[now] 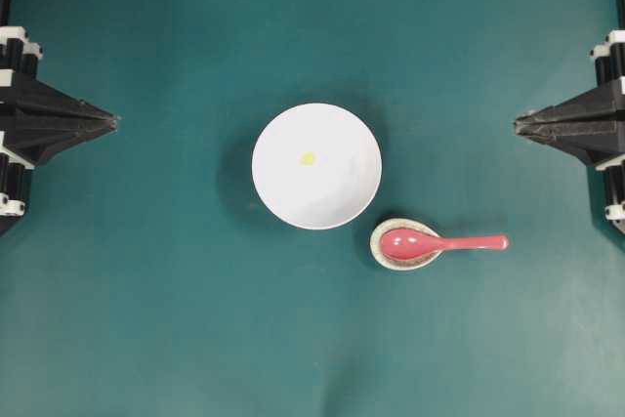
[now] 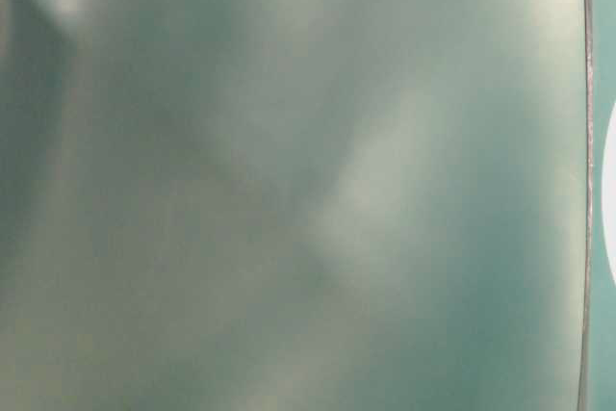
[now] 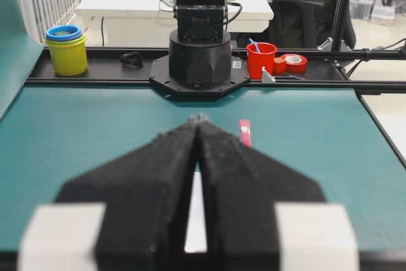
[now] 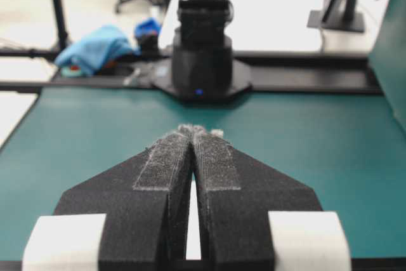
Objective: Scoop the yellow hexagonal prism block from the bowl with a spoon using the right arm.
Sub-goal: 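Move the right gripper inward toward the pink spoon handle, then lower the open right gripper around the pink spoon handle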
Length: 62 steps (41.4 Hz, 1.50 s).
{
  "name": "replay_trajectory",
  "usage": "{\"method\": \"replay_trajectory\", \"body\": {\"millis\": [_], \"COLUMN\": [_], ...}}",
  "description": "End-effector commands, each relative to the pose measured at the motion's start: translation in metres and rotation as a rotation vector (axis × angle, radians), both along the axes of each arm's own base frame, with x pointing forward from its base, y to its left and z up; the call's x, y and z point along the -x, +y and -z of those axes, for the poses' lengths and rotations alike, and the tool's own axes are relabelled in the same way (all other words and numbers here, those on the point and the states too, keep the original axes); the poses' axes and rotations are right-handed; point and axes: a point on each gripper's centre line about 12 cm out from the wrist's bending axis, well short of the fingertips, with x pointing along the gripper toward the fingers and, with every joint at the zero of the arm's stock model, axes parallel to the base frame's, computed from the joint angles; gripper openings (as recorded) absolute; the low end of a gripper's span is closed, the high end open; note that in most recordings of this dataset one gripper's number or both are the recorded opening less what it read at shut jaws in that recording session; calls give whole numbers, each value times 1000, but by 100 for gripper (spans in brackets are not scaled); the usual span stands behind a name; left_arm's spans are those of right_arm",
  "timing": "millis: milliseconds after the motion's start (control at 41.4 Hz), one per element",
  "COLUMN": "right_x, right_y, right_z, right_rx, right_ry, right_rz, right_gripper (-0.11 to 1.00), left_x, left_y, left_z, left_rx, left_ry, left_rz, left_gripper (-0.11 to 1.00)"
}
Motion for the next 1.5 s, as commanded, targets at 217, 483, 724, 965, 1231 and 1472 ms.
{"method": "replay_trajectory", "body": {"millis": [217,483,724,965,1231,1472], "right_x": [-2,0,0,-4,-21,-38], "right_y": [-2,-2,-2,-2,-3,-5], "right_z": [-13,-13,-11,-2,28,63], "right_rx": [-70,-70,-70,-70,-88,-118], "right_ry": [-27,-23,-2,29,102,174], "right_rz": [8,8,8,9,20,42], "right_gripper": [0,0,20,58,58,58], "left_x": [-3,-3,-3,-2,-1,-1], "left_y": [-2,-2,-2,-2,-2,-2], "left_z": [-11,-10,-10,-12,-14,-12], "left_rx": [-7,-9,-10,-16,-16,-6], "left_ry": [-52,-48,-48,-54,-61,-55], "left_rz": [10,10,10,10,9,10], "left_gripper": [0,0,0,0,0,0]}}
